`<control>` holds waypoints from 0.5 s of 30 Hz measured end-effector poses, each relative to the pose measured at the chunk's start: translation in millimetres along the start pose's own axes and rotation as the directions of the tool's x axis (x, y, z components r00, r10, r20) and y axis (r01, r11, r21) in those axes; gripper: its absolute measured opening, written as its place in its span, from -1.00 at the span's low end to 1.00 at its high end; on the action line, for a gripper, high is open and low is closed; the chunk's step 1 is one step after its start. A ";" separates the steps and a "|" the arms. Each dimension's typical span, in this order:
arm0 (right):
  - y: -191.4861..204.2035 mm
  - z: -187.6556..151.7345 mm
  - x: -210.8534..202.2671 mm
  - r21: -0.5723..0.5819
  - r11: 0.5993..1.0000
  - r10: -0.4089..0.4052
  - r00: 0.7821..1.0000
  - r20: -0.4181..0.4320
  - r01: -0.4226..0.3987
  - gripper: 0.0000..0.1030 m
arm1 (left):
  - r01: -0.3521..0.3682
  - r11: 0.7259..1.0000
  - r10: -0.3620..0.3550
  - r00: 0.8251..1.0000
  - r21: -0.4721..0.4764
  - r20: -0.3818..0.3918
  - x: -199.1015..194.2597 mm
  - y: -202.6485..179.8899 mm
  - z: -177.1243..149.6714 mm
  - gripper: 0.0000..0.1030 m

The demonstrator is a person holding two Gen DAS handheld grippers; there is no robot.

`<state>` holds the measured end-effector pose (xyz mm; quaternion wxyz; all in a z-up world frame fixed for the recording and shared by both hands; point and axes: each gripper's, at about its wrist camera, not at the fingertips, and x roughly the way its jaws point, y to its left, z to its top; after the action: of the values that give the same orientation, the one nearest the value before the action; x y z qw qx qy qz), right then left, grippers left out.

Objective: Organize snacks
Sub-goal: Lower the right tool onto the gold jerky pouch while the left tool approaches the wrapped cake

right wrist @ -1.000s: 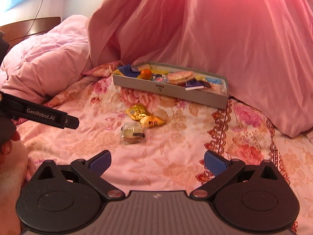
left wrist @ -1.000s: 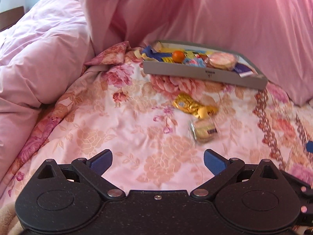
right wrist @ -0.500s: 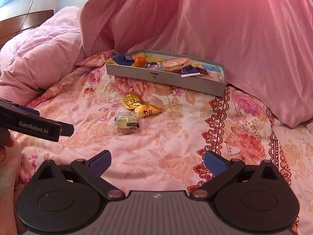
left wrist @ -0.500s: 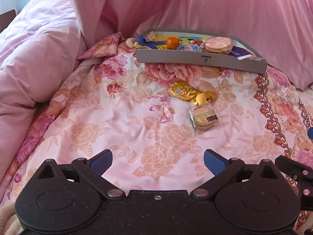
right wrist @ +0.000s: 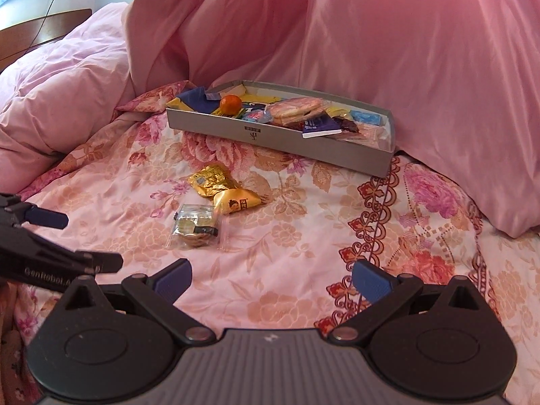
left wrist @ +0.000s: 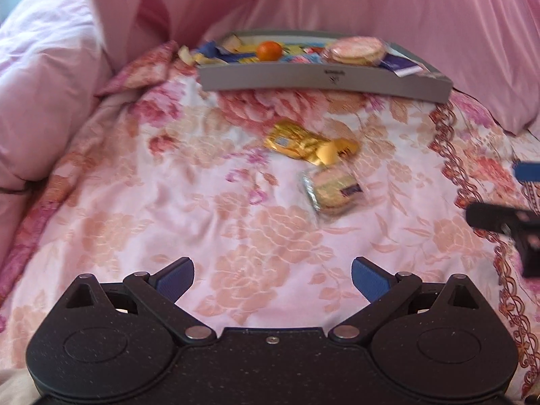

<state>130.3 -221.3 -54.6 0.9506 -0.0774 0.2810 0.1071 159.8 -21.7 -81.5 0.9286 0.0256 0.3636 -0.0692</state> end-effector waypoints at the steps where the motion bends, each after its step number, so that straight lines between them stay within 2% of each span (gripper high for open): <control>1: -3.4 2.4 5.9 0.001 1.000 0.012 1.000 -0.005 -0.012 1.00 | 0.015 1.000 -0.015 1.000 0.003 -0.003 2.2 -1.3 0.3 0.93; 7: -18.7 16.7 44.2 -0.003 0.994 0.108 0.994 -0.030 -0.108 1.00 | 0.077 0.995 -0.076 0.997 0.068 -0.006 17.6 -16.0 3.3 0.93; 10: -24.3 24.7 64.5 0.009 0.981 0.192 0.980 -0.050 -0.192 1.00 | 0.072 0.992 -0.070 0.997 0.101 -0.019 31.3 -21.9 7.7 0.93; 15: -18.6 41.5 98.3 -0.013 0.972 0.236 0.971 -0.039 -0.237 1.00 | 0.075 0.983 -0.075 0.997 0.168 -0.009 46.8 -21.8 15.8 0.91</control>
<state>236.9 -214.9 -72.7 0.9250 -0.0539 0.3047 0.2205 201.2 -49.9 -101.7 0.9193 0.0901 0.3586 -0.1345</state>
